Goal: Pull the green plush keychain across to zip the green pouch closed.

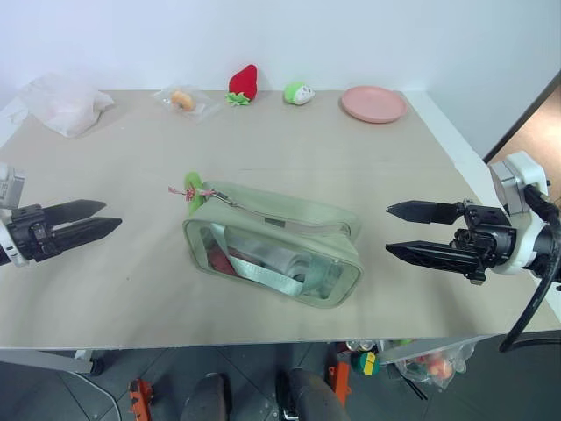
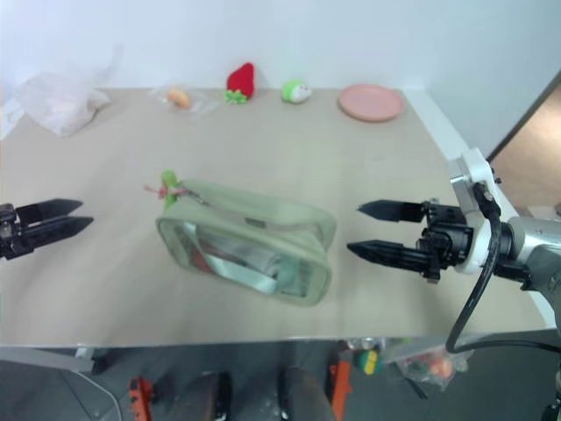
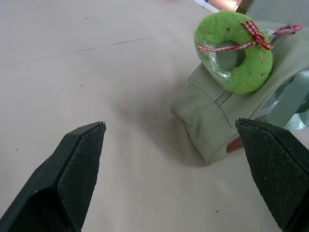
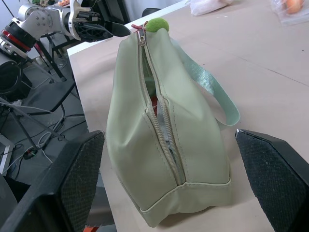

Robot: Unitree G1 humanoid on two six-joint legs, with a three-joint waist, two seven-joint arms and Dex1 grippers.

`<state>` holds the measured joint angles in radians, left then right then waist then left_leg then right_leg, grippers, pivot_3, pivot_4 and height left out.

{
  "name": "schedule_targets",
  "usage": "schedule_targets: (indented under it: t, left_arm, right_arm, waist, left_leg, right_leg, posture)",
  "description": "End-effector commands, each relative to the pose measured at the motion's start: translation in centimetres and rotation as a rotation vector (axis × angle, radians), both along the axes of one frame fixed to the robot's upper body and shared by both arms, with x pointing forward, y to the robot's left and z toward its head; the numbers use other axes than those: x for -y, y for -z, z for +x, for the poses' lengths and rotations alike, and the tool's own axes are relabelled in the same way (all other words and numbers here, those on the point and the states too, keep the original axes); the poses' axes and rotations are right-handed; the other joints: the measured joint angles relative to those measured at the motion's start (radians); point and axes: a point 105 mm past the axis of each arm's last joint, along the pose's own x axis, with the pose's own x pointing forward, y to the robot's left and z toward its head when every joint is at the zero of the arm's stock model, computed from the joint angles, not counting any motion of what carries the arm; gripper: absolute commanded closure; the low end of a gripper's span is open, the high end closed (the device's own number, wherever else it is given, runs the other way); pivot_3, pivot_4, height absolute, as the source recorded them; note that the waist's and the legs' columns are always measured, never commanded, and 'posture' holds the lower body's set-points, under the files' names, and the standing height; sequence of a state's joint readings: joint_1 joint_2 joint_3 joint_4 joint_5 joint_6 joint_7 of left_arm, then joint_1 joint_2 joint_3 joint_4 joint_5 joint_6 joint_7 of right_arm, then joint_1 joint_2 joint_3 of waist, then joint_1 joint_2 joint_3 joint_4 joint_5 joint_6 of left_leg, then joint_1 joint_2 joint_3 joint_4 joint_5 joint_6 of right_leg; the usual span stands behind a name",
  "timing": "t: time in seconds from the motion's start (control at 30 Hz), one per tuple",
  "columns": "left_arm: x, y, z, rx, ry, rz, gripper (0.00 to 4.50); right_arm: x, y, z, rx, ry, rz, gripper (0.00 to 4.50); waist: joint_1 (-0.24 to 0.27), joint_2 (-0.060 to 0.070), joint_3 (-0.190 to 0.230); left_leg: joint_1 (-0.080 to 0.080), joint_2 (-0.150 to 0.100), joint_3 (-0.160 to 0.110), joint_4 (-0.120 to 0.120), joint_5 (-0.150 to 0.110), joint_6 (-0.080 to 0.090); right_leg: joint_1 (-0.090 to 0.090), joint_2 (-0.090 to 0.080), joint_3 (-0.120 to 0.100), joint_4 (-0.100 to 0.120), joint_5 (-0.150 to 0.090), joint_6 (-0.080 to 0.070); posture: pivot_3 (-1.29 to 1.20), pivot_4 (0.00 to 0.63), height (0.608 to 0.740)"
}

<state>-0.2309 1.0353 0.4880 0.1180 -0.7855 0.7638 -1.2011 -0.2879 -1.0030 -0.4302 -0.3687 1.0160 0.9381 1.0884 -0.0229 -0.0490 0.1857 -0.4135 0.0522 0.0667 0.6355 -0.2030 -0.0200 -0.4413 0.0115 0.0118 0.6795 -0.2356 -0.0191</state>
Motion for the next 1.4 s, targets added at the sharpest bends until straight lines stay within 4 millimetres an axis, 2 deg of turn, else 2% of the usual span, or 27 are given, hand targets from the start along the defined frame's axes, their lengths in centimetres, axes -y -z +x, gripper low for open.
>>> schedule_targets:
  t: [0.03, 0.13, 0.2, 0.33, 0.43, 0.57, 0.63, 0.7, 0.9, 1.1, 1.23, 1.4]
  left_arm:
    - [0.7, -0.8, 0.1, 0.030, 0.030, 0.028, 0.03]
    - [2.5, -0.9, 0.3, 0.045, 0.096, 0.061, 0.03]
    - [3.2, -1.4, 0.3, 0.057, 0.129, 0.040, 0.03]
    - [4.8, -3.3, 0.2, 0.111, 0.212, -0.019, 0.03]
    - [6.6, -4.7, -1.3, 0.211, 0.355, 0.010, 0.03]
    - [8.2, -6.2, -2.2, 0.239, 0.429, -0.013, 0.03]
    - [8.5, -6.5, -2.5, 0.259, 0.445, -0.018, 0.03]
    - [8.7, -6.5, -2.6, 0.261, 0.450, -0.020, 0.03]
    - [8.5, -6.0, -2.6, 0.255, 0.427, -0.031, 0.03]
    - [8.5, -5.8, -2.6, 0.262, 0.409, -0.042, 0.03]
    - [8.5, -5.7, -2.6, 0.267, 0.398, -0.047, 0.00]
    - [8.4, -5.6, -2.7, 0.272, 0.391, -0.046, 0.00]
  right_arm:
    - [-0.3, 0.6, 0.0, 0.012, 0.005, -0.039, 0.00]
    - [-0.1, 2.6, 0.6, -0.013, 0.034, -0.112, 0.00]
    - [-0.1, 2.9, 0.9, -0.006, 0.036, -0.128, 0.00]
    - [-0.5, 3.0, 1.9, 0.034, 0.014, -0.151, 0.00]
    - [-0.6, 2.8, 3.1, 0.056, 0.005, -0.167, 0.00]
    - [-0.1, 2.1, 4.7, 0.088, 0.003, -0.169, 0.00]
    - [-0.2, 1.7, 5.4, 0.107, -0.004, -0.167, 0.00]
    - [-1.5, 1.4, 5.7, 0.121, -0.056, -0.152, 0.00]
    - [-4.4, 1.8, 5.3, 0.109, -0.184, -0.123, 0.00]
    - [-5.4, 2.7, 5.6, 0.096, -0.224, -0.124, 0.00]
    - [-5.8, 2.6, 6.1, 0.096, -0.236, -0.085, 1.17]
    - [-5.6, 2.4, 6.1, 0.092, -0.249, -0.070, 3.05]
  waist:
    - [0.000, 0.000, 0.000]
    - [0.002, -0.001, 0.000]
    - [0.002, 0.000, 0.000]
    - [0.000, 0.000, 0.000]
    - [-0.005, 0.000, 0.000]
    - [-0.003, 0.000, 0.000]
    - [-0.004, 0.000, 0.000]
    - [-0.007, 0.000, 0.000]
    - [-0.008, 0.000, 0.000]
    - [-0.007, 0.000, 0.000]
    - [-0.009, 0.000, 0.000]
    - [-0.007, 0.000, 0.000]
  left_leg:
    - [0.000, 0.000, 0.000, 0.000, 0.000, 0.000]
    - [0.001, 0.000, -0.001, 0.000, 0.000, 0.000]
    - [0.000, 0.000, 0.000, 0.001, 0.000, 0.000]
    - [0.000, -0.001, 0.000, 0.002, 0.000, 0.000]
    - [0.000, 0.000, 0.000, 0.002, 0.000, 0.000]
    - [0.000, 0.000, 0.000, 0.002, 0.000, 0.000]
    - [0.000, -0.001, 0.000, 0.002, 0.000, 0.000]
    - [0.000, 0.000, 0.000, 0.002, 0.000, 0.000]
    - [0.000, 0.000, -0.001, 0.002, 0.000, 0.000]
    - [0.000, 0.000, 0.000, 0.003, 0.000, 0.000]
    - [0.000, 0.000, 0.000, 0.004, 0.000, 0.000]
    - [0.000, 0.000, 0.000, 0.004, 0.000, 0.000]
  right_leg:
    - [0.000, 0.000, 0.000, 0.000, 0.000, 0.000]
    - [0.001, 0.000, -0.001, 0.000, 0.000, 0.000]
    - [0.001, -0.001, 0.000, 0.000, 0.000, 0.000]
    - [0.001, 0.000, 0.000, 0.000, 0.001, 0.001]
    - [0.001, 0.001, 0.001, 0.000, 0.001, 0.001]
    - [0.000, 0.001, 0.000, 0.000, 0.001, 0.001]
    - [0.001, 0.001, 0.001, 0.001, 0.001, 0.001]
    - [0.000, 0.001, 0.001, 0.001, 0.001, 0.001]
    - [0.000, 0.002, 0.000, 0.002, 0.001, 0.001]
    - [0.001, 0.001, 0.001, 0.002, 0.001, 0.001]
    - [0.001, 0.001, 0.001, 0.002, 0.002, 0.001]
    - [0.001, 0.001, 0.001, 0.002, 0.002, 0.001]
  posture:
    - [0.00, 0.150, 0.740]
    - [0.00, 0.150, 0.740]
    - [0.00, 0.150, 0.740]
    - [0.00, 0.150, 0.740]
    - [0.00, 0.150, 0.740]
    - [0.00, 0.150, 0.740]
    - [0.00, 0.150, 0.740]
    - [0.00, 0.150, 0.740]
    - [0.00, 0.150, 0.740]
    - [0.00, 0.150, 0.740]
    - [0.00, 0.150, 0.740]
    - [0.00, 0.150, 0.740]
